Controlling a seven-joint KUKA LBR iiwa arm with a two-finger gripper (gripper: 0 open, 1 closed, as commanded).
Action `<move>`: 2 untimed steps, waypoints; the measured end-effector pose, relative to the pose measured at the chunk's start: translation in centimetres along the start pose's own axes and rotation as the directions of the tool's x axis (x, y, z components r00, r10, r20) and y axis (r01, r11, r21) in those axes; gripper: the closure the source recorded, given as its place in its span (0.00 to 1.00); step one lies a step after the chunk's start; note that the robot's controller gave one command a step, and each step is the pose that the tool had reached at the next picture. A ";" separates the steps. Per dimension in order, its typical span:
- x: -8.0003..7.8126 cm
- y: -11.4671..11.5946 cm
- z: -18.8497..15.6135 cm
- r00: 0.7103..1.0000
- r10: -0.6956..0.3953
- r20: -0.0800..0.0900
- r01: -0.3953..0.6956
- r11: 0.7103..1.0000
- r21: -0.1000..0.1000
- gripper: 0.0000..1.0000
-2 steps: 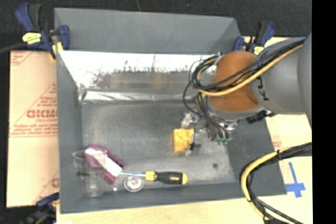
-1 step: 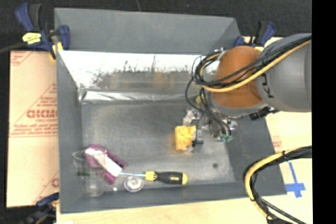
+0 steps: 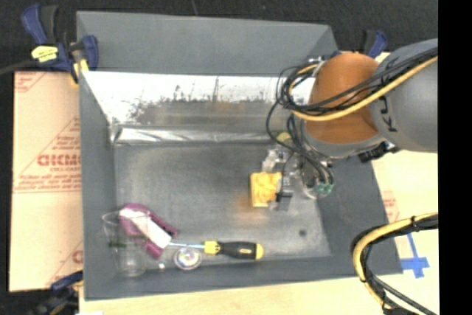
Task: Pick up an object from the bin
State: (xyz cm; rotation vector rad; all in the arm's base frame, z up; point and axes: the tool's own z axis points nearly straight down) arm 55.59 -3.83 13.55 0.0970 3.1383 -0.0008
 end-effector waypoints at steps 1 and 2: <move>-0.3 0.0 -4.2 1.000 -0.001 0.012 0.001 1.000 0.000 1.00; -0.3 0.0 -6.1 1.000 -0.001 0.011 0.001 1.000 0.000 1.00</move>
Offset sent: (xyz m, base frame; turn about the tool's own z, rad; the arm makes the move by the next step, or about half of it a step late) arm 0.0017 -0.0002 0.0684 -0.0002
